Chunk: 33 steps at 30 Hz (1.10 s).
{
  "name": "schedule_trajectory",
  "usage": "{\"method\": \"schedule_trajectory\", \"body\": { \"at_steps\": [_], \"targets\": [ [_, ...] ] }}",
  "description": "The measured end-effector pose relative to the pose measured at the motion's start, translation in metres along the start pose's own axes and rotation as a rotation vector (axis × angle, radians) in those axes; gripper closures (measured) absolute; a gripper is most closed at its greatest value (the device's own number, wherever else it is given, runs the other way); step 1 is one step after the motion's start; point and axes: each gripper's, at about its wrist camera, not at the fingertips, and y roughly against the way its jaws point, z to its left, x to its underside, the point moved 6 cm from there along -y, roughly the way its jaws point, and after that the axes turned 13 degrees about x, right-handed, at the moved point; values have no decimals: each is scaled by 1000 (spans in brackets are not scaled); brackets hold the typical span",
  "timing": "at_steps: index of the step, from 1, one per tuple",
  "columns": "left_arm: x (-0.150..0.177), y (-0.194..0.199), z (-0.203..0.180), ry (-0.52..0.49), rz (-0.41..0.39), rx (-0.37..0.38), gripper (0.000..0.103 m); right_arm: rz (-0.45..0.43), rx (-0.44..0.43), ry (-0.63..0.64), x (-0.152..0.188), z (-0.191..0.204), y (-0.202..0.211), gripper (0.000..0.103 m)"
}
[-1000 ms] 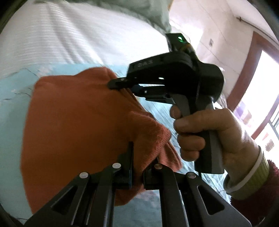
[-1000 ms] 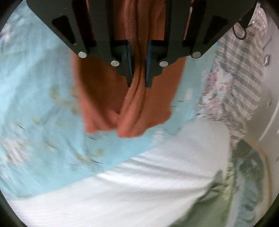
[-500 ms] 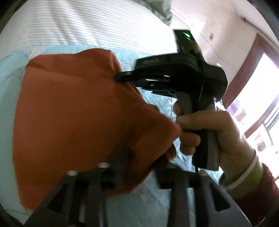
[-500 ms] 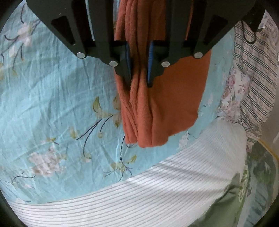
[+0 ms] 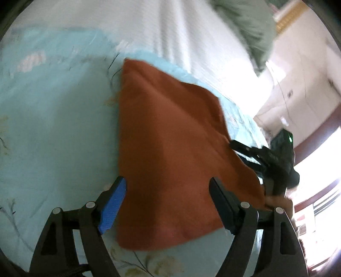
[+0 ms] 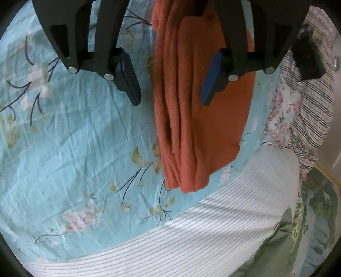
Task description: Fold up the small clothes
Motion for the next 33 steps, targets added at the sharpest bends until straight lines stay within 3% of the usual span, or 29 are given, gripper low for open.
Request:
{"method": "schedule_trajectory", "body": {
  "at_steps": [7,12,15,16,17,19,21,26,33],
  "targets": [
    [-12,-40,44,125,44,53,23,16,6,14,-7,4,-15,43],
    [-23,-57,44,76,58,41,27,51,-10,29,-4,9,-29,43],
    [-27,-70,48,57,68,38,50,65,-13,50,-1,16,-35,48],
    [-28,-72,46,62,71,44,58,71,-2,75,1,21,-37,61],
    [-28,-70,47,68,68,64,68,74,-1,88,2,25,-37,66],
    [-25,-61,43,52,55,81,73,63,-6,110,5,34,-33,77],
    [-22,-44,34,33,41,83,75,48,-21,123,8,45,-25,79],
    [-3,26,18,-24,6,45,76,58,-123,138,38,87,-18,80],
    [34,140,41,-21,-47,-54,76,131,-298,175,104,171,-38,80]
  ]
}}
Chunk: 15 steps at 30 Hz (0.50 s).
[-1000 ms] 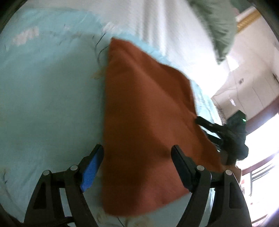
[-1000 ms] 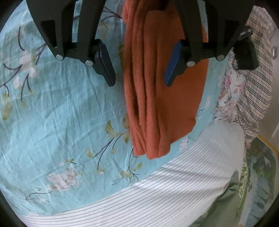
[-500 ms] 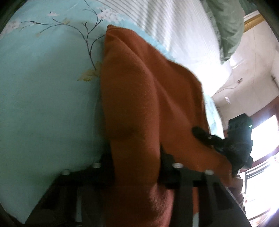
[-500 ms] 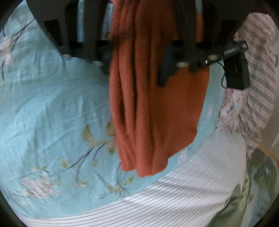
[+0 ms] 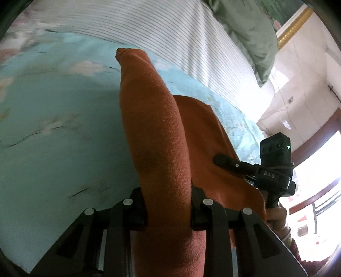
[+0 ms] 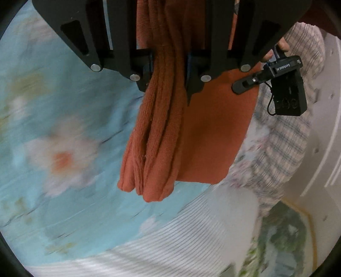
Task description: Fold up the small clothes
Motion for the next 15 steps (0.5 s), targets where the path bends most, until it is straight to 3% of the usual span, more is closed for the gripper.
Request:
{"method": "schedule_trajectory", "body": {
  "at_steps": [6,10,15],
  "targets": [
    [45,62,37,55,-13,-68,75,93,-58,35,40,46,-40,80],
    [71,58,71,137,16,-86,71,115,16,63,54,49,-56,80],
    [74,58,80,187,-10,-60,59,105,47,56,53,45,-55,76]
  ]
}}
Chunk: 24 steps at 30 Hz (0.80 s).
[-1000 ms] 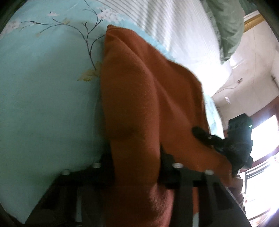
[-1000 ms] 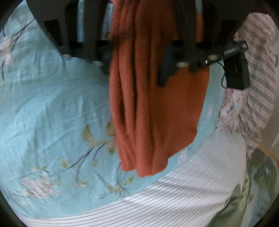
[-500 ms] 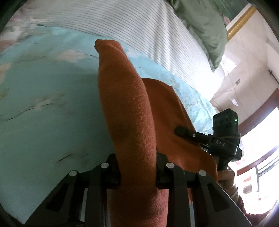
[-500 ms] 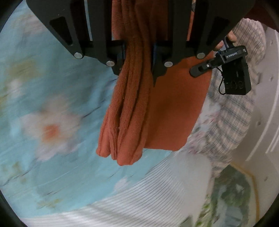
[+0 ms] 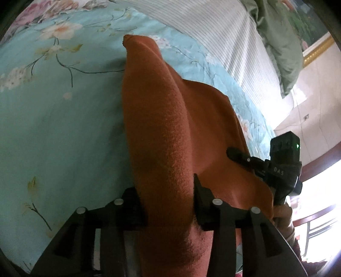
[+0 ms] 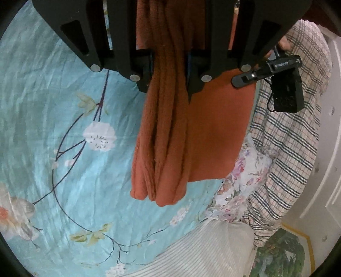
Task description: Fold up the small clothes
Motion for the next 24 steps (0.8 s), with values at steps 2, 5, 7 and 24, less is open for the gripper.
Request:
{"method": "schedule_trajectory", "body": {
  "at_steps": [2,5,7,24],
  "targets": [
    [1,4,2,2,-12,-15,54,6,31,4,-1,0,1,71],
    [0,22,3,0,-67,-45,50,-25,102,31,-5,-4,18,66],
    [-7,35,0,-14,-120,-69,50,-79,142,49,-12,-3,34,64],
    [1,28,-58,-195,-97,68,52,-209,222,129,-59,23,36,92]
  ]
}}
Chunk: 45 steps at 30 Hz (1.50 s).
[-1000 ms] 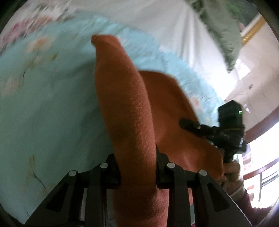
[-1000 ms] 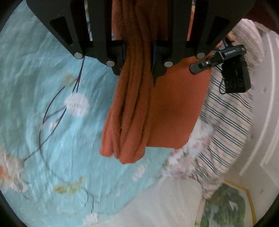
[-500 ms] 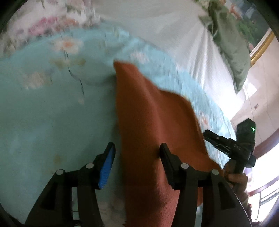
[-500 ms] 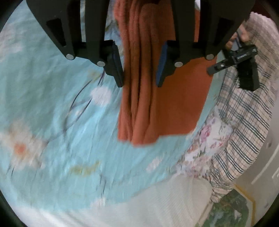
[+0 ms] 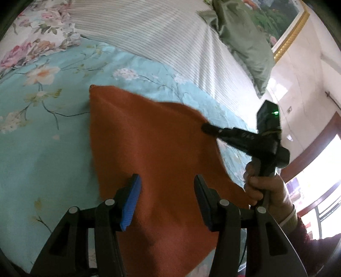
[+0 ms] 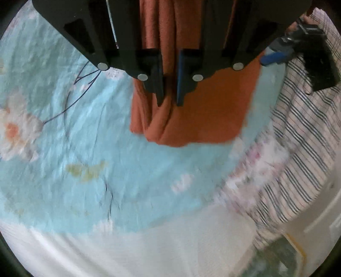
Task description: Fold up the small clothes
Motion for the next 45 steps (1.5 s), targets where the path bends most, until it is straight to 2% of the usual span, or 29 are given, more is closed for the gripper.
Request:
{"method": "schedule_trajectory", "body": {
  "at_steps": [2,4,7,9,12,14,18,20,22,24,25,27,29,31,35,36,41,43,45],
  "targets": [
    [6,-12,2,-5,42,-35,52,-6,32,-11,3,-10,1,92],
    [12,-26,7,-7,86,-74,53,63,33,-28,10,-21,-19,92],
    [17,-35,16,-14,82,-117,59,103,-7,-59,17,-31,-36,87],
    [15,-33,16,4,76,-104,59,97,-5,-58,14,-31,-30,87],
    [13,-24,15,43,64,-77,59,50,17,-51,9,-24,-4,87],
    [7,-15,14,54,46,-64,59,14,-1,-47,8,-15,18,87],
    [-8,-1,14,67,7,-58,60,2,-128,-70,26,14,49,87],
    [-9,0,8,74,1,-2,60,33,-181,-57,40,26,47,87],
    [-8,-5,4,53,18,-11,60,69,-144,-46,53,26,32,87],
    [-6,-15,8,28,40,-77,61,113,-91,-79,62,12,10,87],
    [-4,-20,13,33,46,-86,61,126,-74,-104,64,2,1,87],
    [0,-28,26,60,58,-82,68,118,-51,-151,65,-16,-11,91],
    [2,-35,38,71,67,-103,86,112,-32,-166,66,-29,-19,101],
    [3,-35,41,89,59,-101,87,113,-51,-201,66,-34,-21,103],
    [6,-24,30,70,53,-125,86,100,-25,-169,66,-29,-9,103],
    [8,-20,25,58,52,-124,86,95,-25,-157,65,-25,-2,100],
    [33,9,-18,-34,51,-48,86,50,-66,-69,77,0,42,100],
    [47,10,-33,-64,69,-20,86,50,-98,-27,90,12,55,99],
    [64,5,-35,-75,117,-44,86,59,-85,8,107,16,59,99]
  ]
}}
